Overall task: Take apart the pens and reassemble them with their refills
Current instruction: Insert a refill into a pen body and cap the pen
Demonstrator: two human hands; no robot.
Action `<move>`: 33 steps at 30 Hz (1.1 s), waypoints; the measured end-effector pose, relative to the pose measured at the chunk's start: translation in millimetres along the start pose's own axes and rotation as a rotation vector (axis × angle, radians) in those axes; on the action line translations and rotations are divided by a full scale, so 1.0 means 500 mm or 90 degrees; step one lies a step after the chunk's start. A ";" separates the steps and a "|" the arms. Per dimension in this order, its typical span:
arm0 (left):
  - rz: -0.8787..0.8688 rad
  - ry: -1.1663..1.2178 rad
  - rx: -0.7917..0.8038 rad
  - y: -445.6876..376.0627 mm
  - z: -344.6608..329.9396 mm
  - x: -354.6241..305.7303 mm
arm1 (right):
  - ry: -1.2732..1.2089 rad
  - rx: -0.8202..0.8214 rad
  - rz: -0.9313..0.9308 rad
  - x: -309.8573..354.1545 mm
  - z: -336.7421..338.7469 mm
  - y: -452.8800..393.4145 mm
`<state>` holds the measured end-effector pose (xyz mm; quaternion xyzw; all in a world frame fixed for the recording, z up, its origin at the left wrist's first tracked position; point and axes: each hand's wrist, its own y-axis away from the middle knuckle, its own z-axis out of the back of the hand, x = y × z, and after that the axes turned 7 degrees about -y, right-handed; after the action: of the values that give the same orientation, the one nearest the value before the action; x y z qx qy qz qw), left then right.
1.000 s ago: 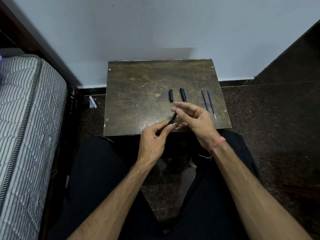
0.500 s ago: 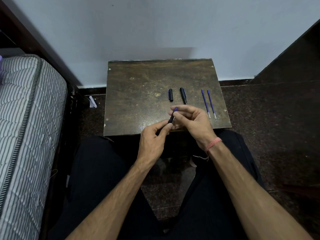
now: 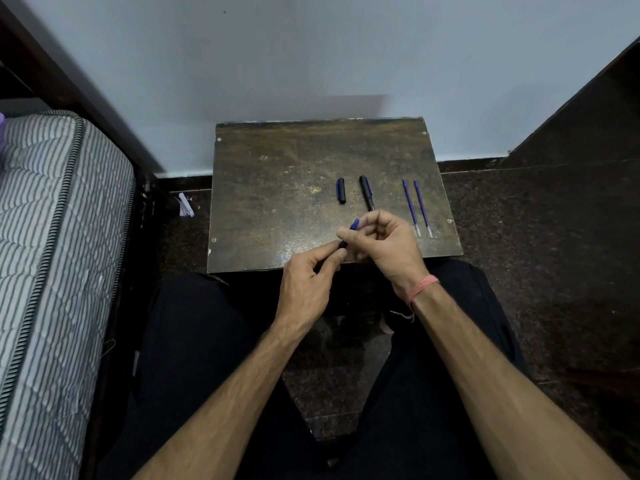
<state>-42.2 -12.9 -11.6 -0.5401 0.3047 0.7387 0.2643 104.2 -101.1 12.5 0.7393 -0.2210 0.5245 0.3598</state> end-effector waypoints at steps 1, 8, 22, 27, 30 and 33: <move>0.004 0.001 -0.001 -0.001 -0.001 0.000 | -0.010 0.015 0.000 -0.002 0.001 0.000; 0.014 -0.052 0.005 -0.005 0.000 0.008 | -0.029 0.069 -0.024 -0.006 0.009 -0.002; 0.003 -0.105 -0.046 -0.002 -0.002 0.008 | 0.028 -0.029 -0.026 -0.004 0.001 -0.004; -0.003 -0.070 -0.042 -0.011 -0.004 0.016 | -0.030 0.021 0.005 -0.004 -0.003 0.001; -0.002 -0.058 -0.033 -0.013 -0.004 0.021 | -0.044 0.092 -0.012 -0.001 -0.003 0.003; -0.011 -0.083 -0.031 -0.012 -0.006 0.024 | -0.029 0.087 -0.029 0.001 -0.005 0.001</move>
<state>-39.4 -10.5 -24.7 -0.4994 0.2641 0.7775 0.2764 102.4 -99.6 13.5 0.7787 -0.1753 0.5133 0.3152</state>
